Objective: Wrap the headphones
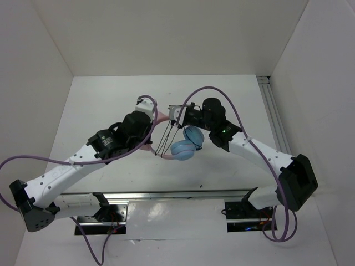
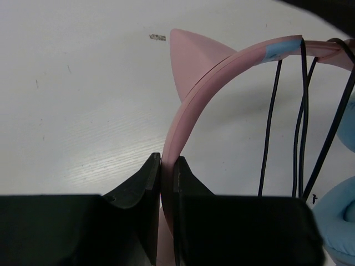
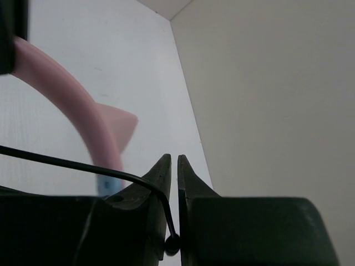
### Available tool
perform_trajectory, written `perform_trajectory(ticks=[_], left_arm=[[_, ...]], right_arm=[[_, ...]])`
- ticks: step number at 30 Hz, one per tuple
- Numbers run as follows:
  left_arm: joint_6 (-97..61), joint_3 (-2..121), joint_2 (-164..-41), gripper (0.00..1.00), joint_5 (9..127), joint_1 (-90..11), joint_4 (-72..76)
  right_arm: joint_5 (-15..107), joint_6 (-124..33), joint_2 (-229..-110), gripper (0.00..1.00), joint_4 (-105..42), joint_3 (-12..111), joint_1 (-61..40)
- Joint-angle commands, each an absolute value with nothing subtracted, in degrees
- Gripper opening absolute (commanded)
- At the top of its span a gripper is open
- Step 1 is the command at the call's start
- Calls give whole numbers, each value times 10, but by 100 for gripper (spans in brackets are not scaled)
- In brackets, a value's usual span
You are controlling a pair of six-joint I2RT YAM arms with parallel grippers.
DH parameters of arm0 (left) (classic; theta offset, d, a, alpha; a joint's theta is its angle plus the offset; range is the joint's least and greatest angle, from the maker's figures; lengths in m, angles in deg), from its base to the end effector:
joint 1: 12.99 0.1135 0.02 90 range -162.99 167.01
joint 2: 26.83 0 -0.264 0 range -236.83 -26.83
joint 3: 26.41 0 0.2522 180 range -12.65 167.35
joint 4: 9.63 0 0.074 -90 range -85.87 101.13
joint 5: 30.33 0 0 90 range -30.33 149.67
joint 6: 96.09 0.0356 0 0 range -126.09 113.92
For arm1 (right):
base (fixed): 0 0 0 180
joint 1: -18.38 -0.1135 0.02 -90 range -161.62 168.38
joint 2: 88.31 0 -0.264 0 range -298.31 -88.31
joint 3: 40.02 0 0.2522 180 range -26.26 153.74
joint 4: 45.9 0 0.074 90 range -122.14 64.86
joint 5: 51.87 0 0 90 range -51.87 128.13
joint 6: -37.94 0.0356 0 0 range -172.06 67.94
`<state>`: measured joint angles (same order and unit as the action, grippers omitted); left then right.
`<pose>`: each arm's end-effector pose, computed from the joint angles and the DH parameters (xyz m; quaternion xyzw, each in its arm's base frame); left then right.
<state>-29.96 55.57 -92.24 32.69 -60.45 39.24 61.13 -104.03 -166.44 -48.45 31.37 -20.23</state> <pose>0.1750 -0.1668 0.3690 0.0639 0.8567 -0.1076 0.5003 0.2434 0.2122 0.3345 -0.6056 0.4085 0.0674 0.6796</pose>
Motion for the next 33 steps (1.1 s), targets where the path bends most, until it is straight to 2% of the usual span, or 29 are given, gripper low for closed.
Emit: perform_trajectory(ticks=[1,7,9,23,30,33], left_arm=[[-253,561,-897,0,375,-624,499],[-253,566,-897,0,375,-624,499],[-253,566,-897,0,375,-624,499],[-268,583,-898,0,349,-624,511],[-306,575,-920,0,302,-624,497],[-311,556,-931,0,281,-624,470]], right_arm=[[520,-1046,-1649,16,-572,352,-147],[520,-1046,-1665,13,-572,347,-136],[526,-1046,-1671,0,-563,347,-136],[554,-1004,-1727,0,-623,317,-104],[541,-1015,-1797,0,-647,351,-91],[582,-984,-1834,0,-647,387,-67]])
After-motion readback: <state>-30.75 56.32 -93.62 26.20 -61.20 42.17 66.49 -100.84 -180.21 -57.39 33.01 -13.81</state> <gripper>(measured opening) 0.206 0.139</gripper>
